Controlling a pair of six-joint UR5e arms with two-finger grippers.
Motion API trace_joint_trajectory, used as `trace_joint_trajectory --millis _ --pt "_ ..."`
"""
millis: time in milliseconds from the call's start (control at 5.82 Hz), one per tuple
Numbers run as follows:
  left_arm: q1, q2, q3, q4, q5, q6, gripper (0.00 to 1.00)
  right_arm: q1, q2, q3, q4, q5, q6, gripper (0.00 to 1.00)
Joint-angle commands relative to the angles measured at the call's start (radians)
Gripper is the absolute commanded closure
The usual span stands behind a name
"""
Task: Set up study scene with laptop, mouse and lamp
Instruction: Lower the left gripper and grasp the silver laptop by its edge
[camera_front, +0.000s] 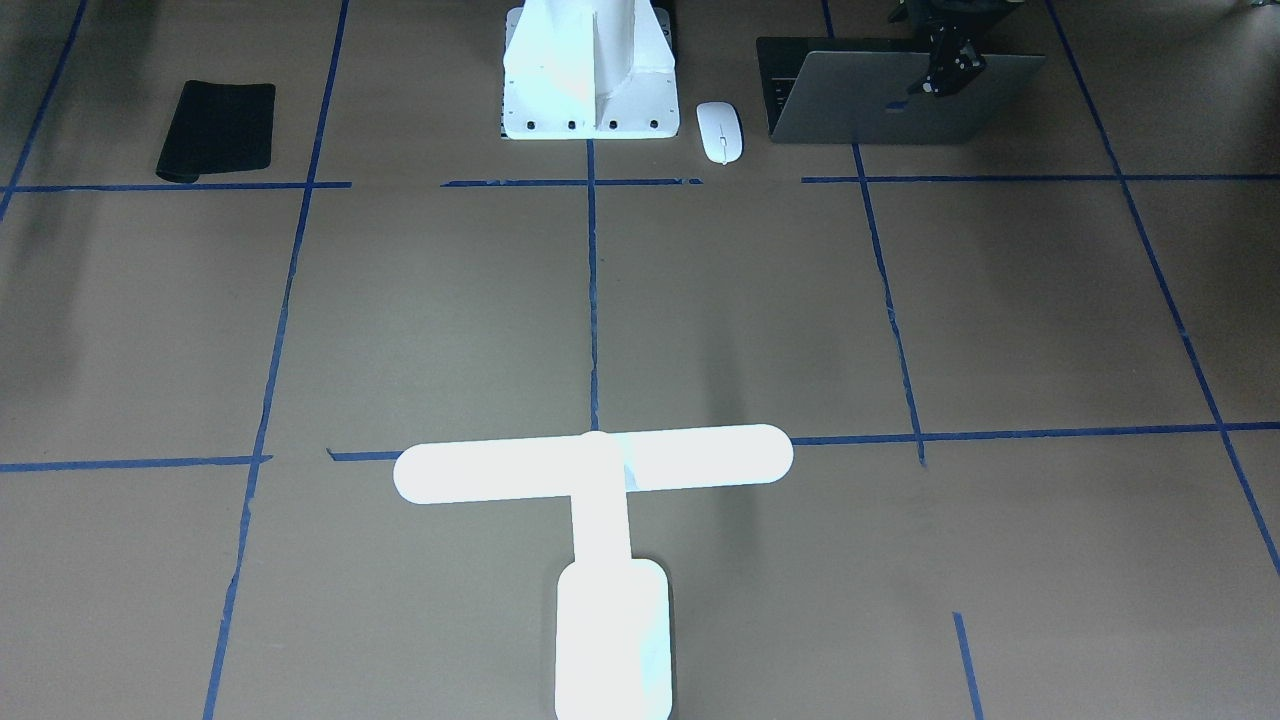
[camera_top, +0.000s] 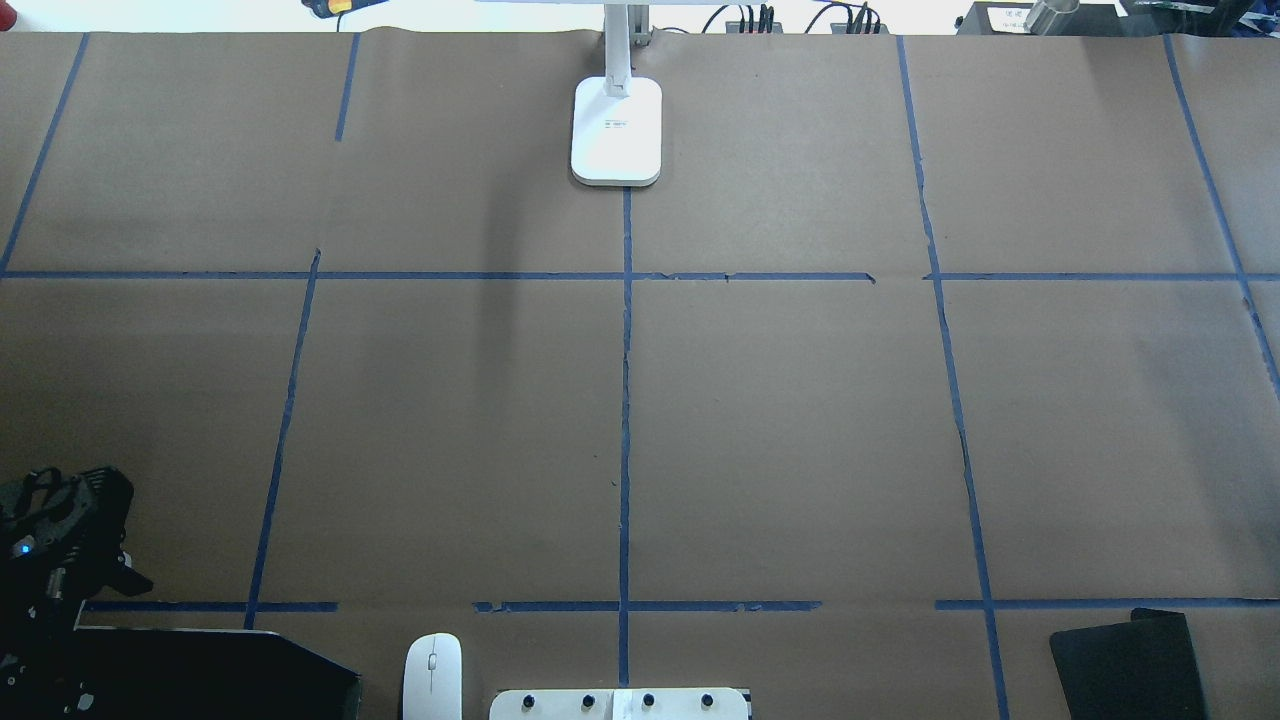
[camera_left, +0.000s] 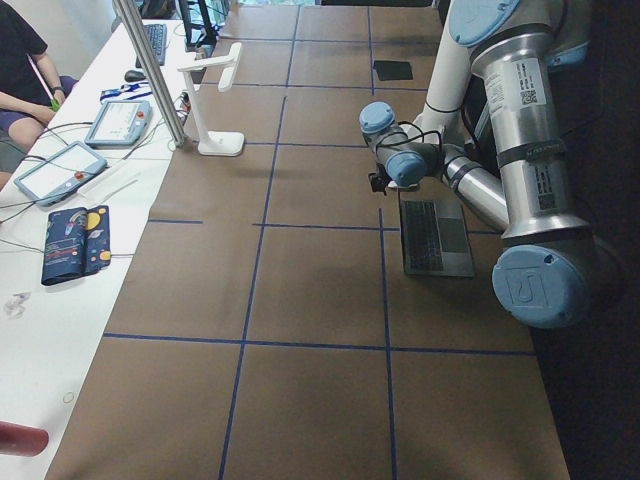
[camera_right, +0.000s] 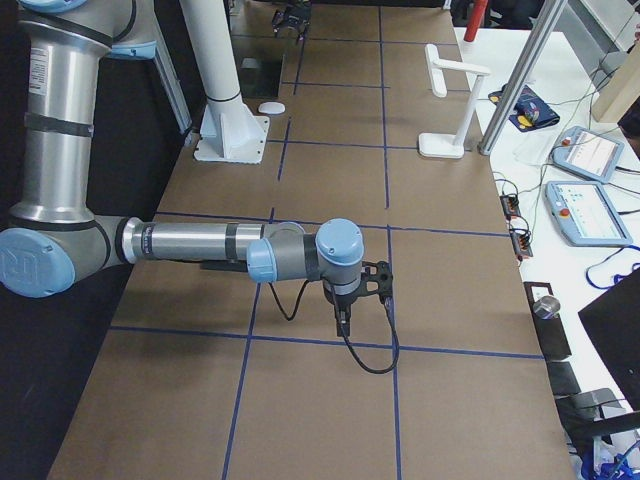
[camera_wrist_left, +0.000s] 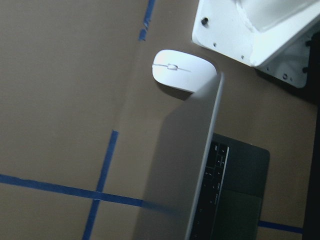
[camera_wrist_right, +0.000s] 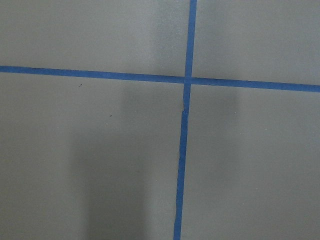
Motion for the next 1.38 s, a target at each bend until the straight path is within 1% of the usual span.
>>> trace_joint_trajectory --millis 0,172,344,688,859,1031,1203 --pt "0.019 0.002 0.008 0.01 -0.002 -0.002 0.56 0.0 -0.001 0.009 0.0 0.001 0.0 0.0" --pt "0.02 -0.004 0.008 0.01 -0.002 -0.001 0.91 0.0 -0.001 0.011 0.0 0.001 0.0 0.0" --pt "0.019 -0.008 0.008 0.009 -0.003 -0.001 0.99 0.0 -0.001 0.012 0.0 0.001 0.0 0.0" --pt "0.005 -0.012 -0.008 0.009 -0.009 0.001 1.0 0.0 -0.001 0.022 0.0 0.001 0.0 0.0" --pt "0.003 -0.018 -0.037 0.009 -0.008 0.015 1.0 0.0 -0.001 0.02 -0.001 0.001 0.0 0.0" --pt "-0.068 -0.021 -0.035 0.022 -0.003 0.16 1.0 0.0 -0.001 0.02 -0.001 0.001 0.0 0.0" --pt "-0.139 -0.034 -0.038 0.118 -0.003 0.323 1.0 0.0 -0.001 0.02 -0.001 0.001 0.002 0.0"
